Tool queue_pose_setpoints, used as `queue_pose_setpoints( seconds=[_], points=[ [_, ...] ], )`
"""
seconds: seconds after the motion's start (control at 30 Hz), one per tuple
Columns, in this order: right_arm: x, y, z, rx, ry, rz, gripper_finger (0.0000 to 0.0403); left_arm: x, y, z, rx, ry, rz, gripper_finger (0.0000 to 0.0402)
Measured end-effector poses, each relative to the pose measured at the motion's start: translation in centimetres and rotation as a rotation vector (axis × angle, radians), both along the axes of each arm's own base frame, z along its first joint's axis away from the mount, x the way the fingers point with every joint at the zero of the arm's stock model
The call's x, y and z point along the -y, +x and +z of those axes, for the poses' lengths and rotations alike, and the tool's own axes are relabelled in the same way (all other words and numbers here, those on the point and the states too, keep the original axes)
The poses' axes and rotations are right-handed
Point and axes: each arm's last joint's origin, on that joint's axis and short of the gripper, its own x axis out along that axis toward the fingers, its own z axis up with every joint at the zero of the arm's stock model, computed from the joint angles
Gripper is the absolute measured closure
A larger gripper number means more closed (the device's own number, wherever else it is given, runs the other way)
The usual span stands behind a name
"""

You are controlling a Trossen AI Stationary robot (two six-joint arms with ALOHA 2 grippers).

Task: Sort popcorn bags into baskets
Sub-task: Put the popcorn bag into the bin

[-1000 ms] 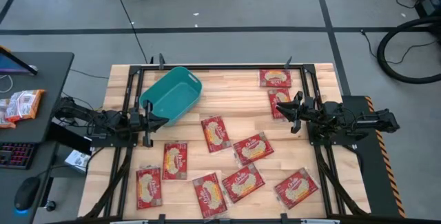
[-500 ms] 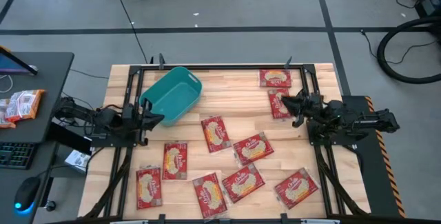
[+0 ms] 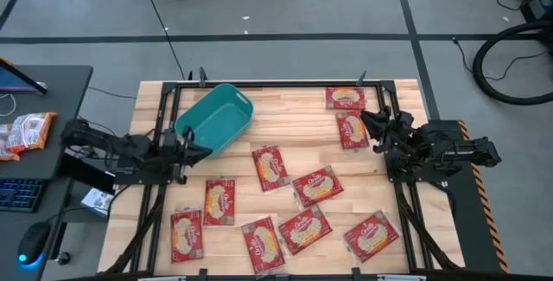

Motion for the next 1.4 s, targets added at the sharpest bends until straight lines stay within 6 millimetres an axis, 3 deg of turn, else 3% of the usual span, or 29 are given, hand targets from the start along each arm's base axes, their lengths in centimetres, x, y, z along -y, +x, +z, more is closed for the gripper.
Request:
queue_pose_setpoints(
  seconds=[0.33,0.57,0.77,1.0,1.17,1.4],
  points=[
    [0.2,0.1,0.0,0.000,0.020,-0.018,0.0307,0.3,3.7,0.3,-0.287,0.056,0.044,0.0390],
    [0.2,1.3,-0.4,-0.107,-0.019,0.071,0.0307,0.6,6.8,1.5,-0.528,0.053,-0.026,0.0343],
    [0.1,2.9,-0.2,-0.235,-0.008,0.153,0.0307,0.9,10.0,1.3,-0.719,0.227,-0.060,0.0300],
    [-0.5,4.8,0.9,-0.332,-0.046,0.243,0.0307,1.4,13.8,0.5,-0.862,0.348,-0.114,0.0294],
    [-1.1,6.1,0.3,-0.423,-0.073,0.277,0.0307,1.7,16.0,-0.9,-0.957,0.535,-0.105,0.0288],
    [-2.2,7.7,0.1,-0.459,-0.102,0.314,0.0307,2.2,19.5,-1.8,-1.065,0.662,-0.165,0.0213]
  ],
)
